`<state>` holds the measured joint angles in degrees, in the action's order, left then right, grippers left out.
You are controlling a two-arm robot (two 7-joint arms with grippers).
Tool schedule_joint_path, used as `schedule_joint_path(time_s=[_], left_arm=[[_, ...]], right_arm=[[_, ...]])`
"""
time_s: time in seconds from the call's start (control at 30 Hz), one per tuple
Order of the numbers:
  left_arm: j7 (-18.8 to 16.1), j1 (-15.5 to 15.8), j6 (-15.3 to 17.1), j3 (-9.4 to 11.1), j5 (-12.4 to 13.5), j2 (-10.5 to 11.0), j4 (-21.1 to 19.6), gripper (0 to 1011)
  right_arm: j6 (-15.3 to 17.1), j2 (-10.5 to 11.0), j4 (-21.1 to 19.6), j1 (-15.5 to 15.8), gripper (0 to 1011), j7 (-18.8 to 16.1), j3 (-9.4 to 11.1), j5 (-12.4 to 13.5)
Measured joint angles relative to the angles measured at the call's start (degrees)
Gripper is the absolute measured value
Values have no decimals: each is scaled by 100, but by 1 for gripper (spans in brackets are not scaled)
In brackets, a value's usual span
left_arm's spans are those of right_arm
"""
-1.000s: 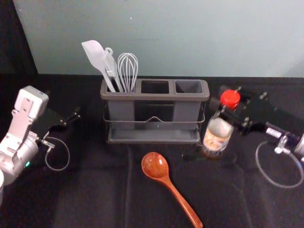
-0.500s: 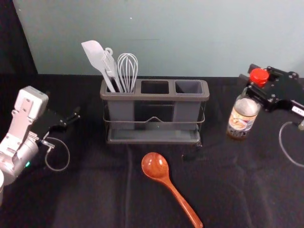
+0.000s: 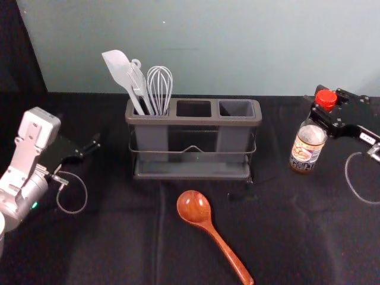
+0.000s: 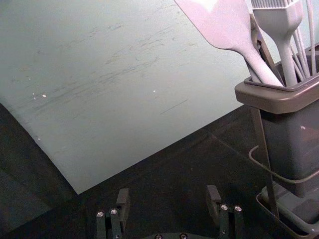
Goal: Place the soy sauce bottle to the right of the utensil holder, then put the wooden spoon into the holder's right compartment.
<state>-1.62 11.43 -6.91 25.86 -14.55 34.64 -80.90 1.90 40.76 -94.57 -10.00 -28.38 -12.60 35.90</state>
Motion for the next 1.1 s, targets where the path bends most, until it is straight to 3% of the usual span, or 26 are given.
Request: schedule_joint_path(time_s=[0.33,0.63,1.1], left_arm=[[0,0,0,0,0,0,0,1005],[0,0,0,0,0,0,0,1005],[0,0,0,0,0,0,0,1005]], right_arm=[[-128,-398,568,-332,382,20,-237,-265],[-300,-818,1197,-697,383,131,-425,-696],[-567,-1232,1724,-848,382,32,-461,-893]])
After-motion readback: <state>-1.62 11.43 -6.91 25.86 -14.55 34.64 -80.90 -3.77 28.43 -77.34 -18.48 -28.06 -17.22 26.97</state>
